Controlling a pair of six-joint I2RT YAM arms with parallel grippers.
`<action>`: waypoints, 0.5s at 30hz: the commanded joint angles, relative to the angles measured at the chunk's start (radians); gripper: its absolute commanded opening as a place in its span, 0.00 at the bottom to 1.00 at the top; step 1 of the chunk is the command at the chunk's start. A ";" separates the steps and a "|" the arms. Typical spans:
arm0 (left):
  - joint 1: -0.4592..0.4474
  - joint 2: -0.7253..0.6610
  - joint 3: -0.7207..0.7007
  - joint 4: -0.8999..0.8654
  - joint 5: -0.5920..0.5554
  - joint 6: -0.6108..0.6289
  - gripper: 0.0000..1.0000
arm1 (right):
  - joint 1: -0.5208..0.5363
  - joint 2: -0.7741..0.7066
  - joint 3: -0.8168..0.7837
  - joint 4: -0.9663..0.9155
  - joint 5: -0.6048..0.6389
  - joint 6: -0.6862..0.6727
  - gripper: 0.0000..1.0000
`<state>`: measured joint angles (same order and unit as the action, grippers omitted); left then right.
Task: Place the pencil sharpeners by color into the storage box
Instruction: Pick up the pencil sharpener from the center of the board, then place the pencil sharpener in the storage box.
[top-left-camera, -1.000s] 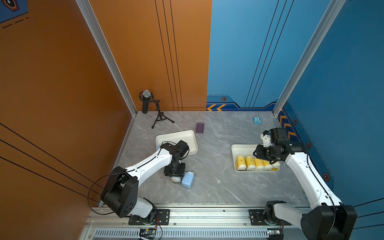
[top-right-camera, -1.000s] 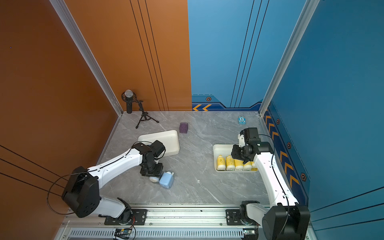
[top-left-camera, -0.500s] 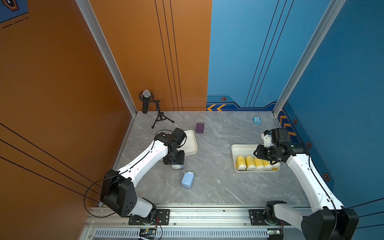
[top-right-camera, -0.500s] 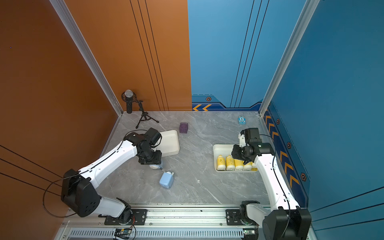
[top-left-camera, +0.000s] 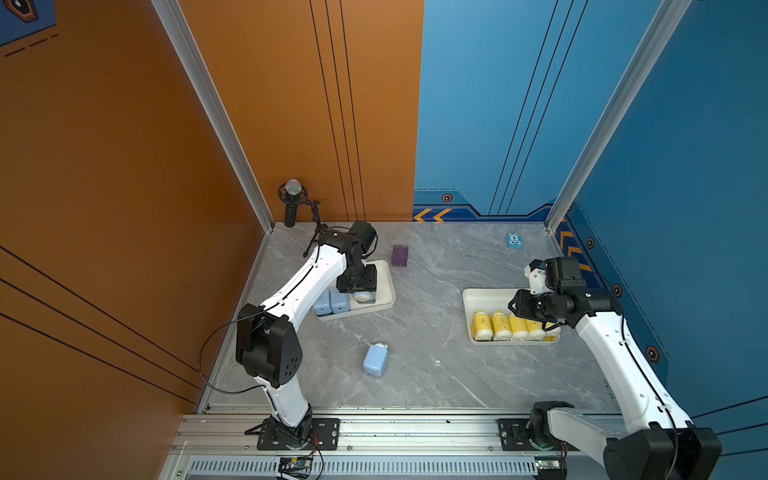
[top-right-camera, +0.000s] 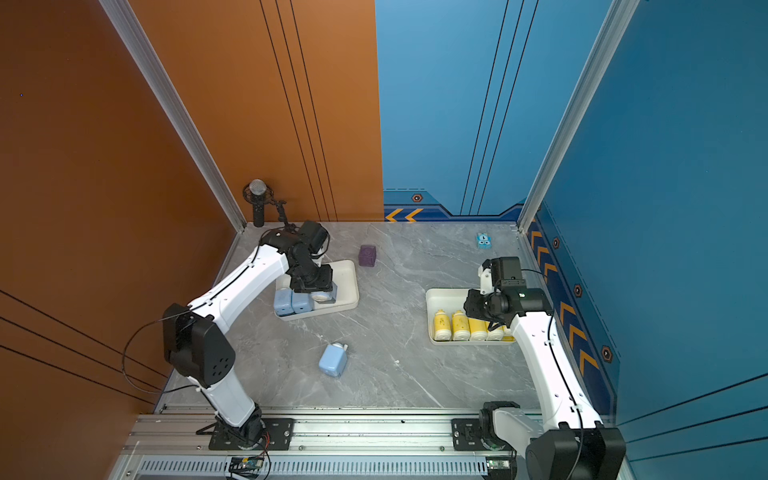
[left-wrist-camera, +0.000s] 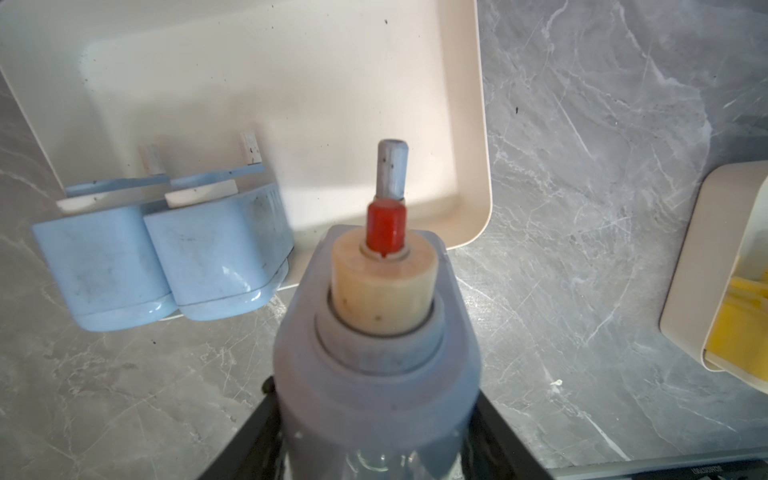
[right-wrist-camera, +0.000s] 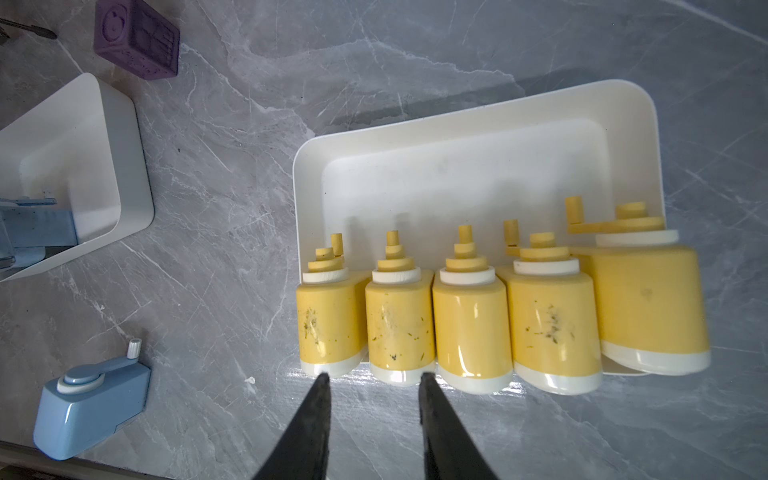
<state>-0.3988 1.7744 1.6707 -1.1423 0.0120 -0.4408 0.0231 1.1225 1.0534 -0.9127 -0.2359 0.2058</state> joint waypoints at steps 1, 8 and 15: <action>0.019 0.042 0.068 -0.036 -0.002 0.017 0.49 | -0.008 -0.007 0.000 -0.015 0.006 -0.022 0.37; 0.050 0.135 0.135 -0.049 -0.016 -0.002 0.49 | -0.009 -0.006 -0.002 -0.012 0.007 -0.024 0.37; 0.058 0.185 0.147 -0.048 -0.038 -0.032 0.50 | -0.011 -0.006 0.000 -0.012 0.006 -0.022 0.37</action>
<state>-0.3458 1.9453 1.7870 -1.1622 0.0006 -0.4538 0.0200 1.1229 1.0534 -0.9127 -0.2356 0.1989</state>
